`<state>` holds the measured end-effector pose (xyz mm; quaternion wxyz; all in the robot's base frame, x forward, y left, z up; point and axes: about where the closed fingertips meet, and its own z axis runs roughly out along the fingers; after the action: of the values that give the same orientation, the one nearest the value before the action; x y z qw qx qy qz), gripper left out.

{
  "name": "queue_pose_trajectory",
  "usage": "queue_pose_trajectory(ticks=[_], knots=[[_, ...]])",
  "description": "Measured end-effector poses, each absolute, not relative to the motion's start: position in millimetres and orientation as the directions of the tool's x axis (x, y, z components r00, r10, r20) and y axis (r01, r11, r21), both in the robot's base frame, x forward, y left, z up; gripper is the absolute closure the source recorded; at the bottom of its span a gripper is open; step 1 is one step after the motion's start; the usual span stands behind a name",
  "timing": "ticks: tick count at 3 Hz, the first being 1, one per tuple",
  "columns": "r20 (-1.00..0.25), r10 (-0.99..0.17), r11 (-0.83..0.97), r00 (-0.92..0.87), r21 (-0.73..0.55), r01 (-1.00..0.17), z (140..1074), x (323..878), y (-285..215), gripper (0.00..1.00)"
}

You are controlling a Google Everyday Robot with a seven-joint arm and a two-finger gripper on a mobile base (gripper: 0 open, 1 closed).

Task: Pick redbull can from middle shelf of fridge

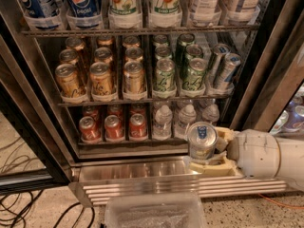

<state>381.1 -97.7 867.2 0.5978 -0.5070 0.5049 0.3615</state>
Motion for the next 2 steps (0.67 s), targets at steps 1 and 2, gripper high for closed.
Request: queue_pose_trajectory(ticks=[1,2], knots=[[-0.960,-0.042,0.175,0.277,-0.281,-0.944,885,373,-88,1.00],[-0.947,-0.010,0.113,0.321,-0.320,-0.941,906,364,-78,1.00]])
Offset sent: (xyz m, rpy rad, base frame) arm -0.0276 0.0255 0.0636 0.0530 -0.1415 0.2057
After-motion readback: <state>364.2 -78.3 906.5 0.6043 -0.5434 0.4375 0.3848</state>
